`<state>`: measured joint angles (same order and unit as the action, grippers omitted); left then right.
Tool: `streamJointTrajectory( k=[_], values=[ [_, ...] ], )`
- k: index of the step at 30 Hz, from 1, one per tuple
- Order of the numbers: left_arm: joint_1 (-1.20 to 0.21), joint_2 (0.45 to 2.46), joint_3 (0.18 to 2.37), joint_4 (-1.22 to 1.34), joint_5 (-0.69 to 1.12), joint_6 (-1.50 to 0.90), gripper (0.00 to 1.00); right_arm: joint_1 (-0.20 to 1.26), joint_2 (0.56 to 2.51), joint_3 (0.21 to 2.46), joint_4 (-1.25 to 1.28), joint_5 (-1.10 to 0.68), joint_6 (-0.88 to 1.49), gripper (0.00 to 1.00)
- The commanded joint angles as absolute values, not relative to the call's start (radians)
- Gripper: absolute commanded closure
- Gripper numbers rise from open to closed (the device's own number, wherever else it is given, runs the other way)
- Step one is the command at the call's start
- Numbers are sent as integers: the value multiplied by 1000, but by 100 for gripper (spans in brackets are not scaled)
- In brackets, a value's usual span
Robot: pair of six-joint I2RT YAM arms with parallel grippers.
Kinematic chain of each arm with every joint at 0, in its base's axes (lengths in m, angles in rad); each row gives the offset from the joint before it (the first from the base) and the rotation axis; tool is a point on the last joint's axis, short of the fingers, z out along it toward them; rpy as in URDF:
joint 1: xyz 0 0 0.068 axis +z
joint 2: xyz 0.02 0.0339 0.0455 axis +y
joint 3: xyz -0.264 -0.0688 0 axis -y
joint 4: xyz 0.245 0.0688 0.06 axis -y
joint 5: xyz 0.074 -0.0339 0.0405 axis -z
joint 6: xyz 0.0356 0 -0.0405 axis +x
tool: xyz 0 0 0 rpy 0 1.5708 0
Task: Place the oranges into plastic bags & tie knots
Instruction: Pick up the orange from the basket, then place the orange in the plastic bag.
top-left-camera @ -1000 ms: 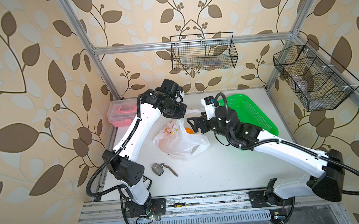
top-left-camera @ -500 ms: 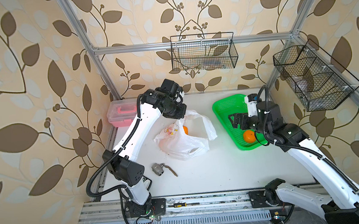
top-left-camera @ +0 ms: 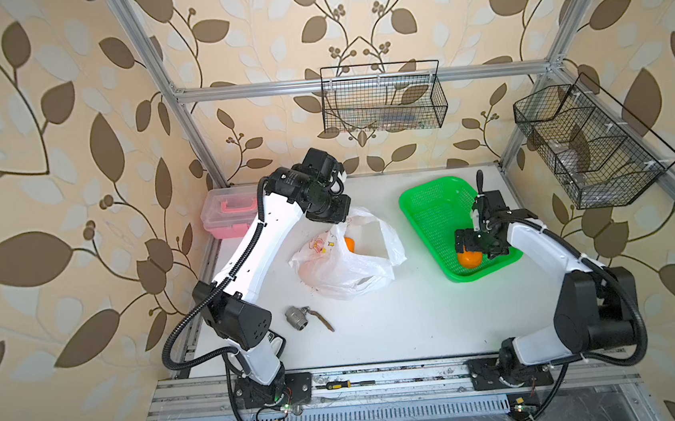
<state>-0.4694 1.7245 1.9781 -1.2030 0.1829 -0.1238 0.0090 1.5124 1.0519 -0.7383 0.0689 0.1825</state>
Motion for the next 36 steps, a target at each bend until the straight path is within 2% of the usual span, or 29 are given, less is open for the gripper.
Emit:
streamJointTrajectory(
  k=[1,8,12,16,20,25,30,33,36],
  values=[
    [-460,1703,1984,-1208,195,-104,100,6,1570,1098,-779,104,140,0],
    [-460,1706,1983,-1208,197,-104,100,10,1710,1142,-778,66,103,4],
    [-460,1707,1986,-1209,196,-103,100,12,1718,1134,-763,56,109,12],
    [-460,1708,1987,-1210,196,-104,100,15,1689,1137,-771,50,110,30],
    [-459,1704,1987,-1212,193,-103,100,30,1574,1129,-778,46,117,32],
    [-460,1703,1984,-1210,194,-104,100,75,1334,1126,-781,-52,153,32],
    [-460,1703,1980,-1208,194,-103,100,286,1109,1125,-671,-168,246,32],
    [-460,1707,1980,-1207,196,-104,100,472,1048,1117,-523,-208,349,32],
    [-460,1708,1982,-1207,201,-106,100,668,1060,1134,-394,-163,394,32]
  ],
)
